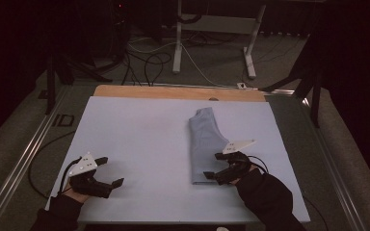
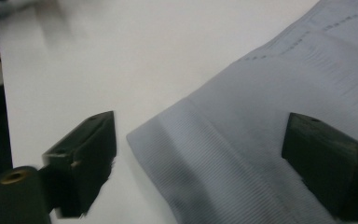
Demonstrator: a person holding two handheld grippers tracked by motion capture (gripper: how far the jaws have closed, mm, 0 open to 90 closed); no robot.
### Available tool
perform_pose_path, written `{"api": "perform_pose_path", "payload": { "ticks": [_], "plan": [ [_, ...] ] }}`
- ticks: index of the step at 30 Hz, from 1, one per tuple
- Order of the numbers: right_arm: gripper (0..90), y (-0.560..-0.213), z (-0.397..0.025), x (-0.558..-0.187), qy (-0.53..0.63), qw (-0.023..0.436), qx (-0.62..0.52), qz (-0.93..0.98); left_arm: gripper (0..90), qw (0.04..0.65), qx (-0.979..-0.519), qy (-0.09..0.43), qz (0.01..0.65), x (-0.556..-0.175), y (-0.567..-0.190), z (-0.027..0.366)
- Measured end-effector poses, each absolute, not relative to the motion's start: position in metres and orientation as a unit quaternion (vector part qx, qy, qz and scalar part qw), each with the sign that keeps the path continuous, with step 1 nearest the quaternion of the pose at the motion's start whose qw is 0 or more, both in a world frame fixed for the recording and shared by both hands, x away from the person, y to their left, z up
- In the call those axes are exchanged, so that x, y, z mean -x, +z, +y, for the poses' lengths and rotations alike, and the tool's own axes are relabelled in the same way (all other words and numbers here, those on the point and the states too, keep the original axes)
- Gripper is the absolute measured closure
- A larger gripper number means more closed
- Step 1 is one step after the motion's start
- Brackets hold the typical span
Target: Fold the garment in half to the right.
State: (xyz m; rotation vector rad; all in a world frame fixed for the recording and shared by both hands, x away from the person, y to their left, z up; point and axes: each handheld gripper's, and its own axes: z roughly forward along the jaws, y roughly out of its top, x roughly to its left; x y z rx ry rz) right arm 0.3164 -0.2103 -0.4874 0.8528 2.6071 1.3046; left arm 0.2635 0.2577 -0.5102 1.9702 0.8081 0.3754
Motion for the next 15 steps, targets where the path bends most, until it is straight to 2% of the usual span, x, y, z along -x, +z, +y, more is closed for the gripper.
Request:
{"api": "perform_pose_path", "payload": {
  "ticks": [15],
  "plan": [
    [8.9, -0.489, -0.245, -0.316, 0.454, 0.107, -0.291, 0.835, 0.4, 0.471, -0.804, 0.152, 0.329, -0.263, -0.51, 0.258]
  ]
}}
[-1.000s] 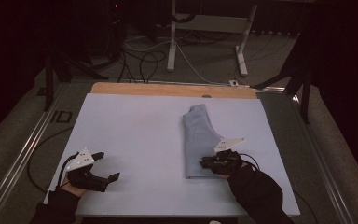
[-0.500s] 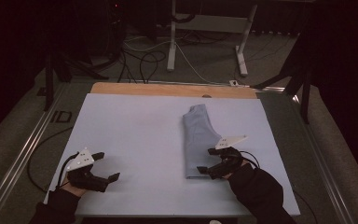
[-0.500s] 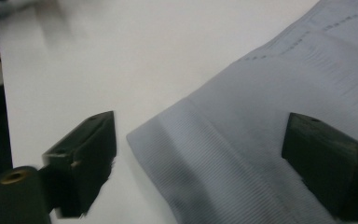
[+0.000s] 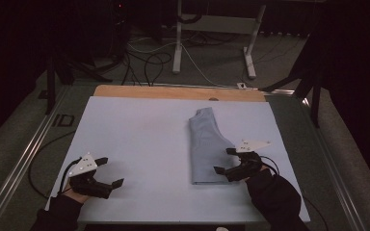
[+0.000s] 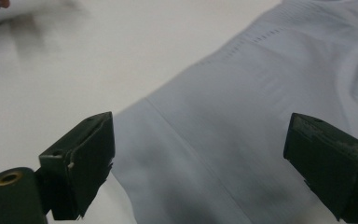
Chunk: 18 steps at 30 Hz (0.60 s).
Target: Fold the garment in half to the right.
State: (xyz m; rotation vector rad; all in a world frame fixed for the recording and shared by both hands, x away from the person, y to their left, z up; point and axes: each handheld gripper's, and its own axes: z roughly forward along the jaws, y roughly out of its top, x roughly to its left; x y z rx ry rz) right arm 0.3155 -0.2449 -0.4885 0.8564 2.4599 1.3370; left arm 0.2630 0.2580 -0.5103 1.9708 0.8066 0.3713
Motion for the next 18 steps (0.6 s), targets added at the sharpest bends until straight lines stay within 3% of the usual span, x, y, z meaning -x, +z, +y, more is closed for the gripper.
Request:
{"api": "perform_pose_path", "payload": {
  "ticks": [18],
  "plan": [
    [8.8, -0.515, -0.289, -0.292, 0.443, 0.14, -0.35, 0.813, 0.4, 0.47, -0.807, 0.155, 0.323, -0.262, -0.51, 0.256]
  ]
}}
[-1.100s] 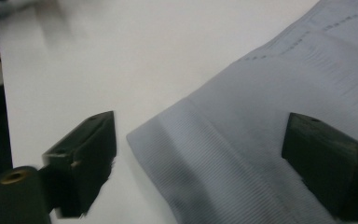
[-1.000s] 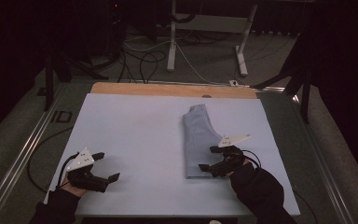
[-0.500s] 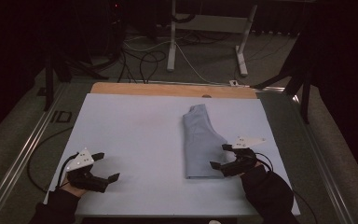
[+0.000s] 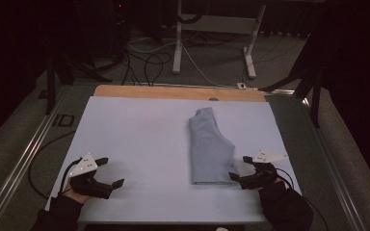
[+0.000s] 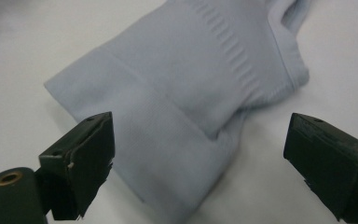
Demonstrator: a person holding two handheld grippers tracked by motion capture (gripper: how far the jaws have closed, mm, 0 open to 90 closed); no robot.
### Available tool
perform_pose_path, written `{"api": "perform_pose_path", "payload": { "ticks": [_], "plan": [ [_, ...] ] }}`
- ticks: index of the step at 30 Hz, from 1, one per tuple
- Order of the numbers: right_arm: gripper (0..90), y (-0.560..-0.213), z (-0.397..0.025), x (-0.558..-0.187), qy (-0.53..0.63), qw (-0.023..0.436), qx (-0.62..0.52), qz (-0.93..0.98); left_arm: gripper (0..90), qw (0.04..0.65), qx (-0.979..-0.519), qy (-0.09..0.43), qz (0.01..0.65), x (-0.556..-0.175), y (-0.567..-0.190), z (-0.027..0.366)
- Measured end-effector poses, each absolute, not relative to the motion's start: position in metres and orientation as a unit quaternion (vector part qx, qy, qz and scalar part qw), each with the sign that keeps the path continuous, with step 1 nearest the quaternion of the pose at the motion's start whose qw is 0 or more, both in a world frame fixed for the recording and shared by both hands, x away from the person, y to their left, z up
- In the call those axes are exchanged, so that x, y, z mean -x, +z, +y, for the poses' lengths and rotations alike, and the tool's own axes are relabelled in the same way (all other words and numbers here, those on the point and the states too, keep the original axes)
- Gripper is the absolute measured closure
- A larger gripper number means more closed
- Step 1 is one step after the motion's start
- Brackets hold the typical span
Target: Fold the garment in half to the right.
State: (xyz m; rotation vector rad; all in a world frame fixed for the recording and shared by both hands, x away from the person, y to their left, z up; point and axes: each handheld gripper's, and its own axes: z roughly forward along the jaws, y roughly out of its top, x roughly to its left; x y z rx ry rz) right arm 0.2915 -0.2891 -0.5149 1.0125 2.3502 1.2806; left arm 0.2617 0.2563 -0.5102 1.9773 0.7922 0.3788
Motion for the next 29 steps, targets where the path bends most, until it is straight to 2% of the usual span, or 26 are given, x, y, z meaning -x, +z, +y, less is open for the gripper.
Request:
{"api": "perform_pose_path", "payload": {
  "ticks": [10, 18, 29],
  "plan": [
    [8.8, -0.522, -0.297, -0.278, 0.436, 0.155, -0.358, 0.811, 0.4, 0.472, -0.805, 0.155, 0.324, -0.261, -0.51, 0.257],
    [8.9, -0.524, -0.297, -0.283, 0.443, 0.167, -0.36, 0.804, 0.4, 0.471, -0.806, 0.151, 0.325, -0.262, -0.512, 0.256],
    [8.9, -0.526, -0.299, -0.284, 0.442, 0.161, -0.368, 0.802, 0.4, 0.471, -0.806, 0.154, 0.324, -0.262, -0.511, 0.256]
  ]
}}
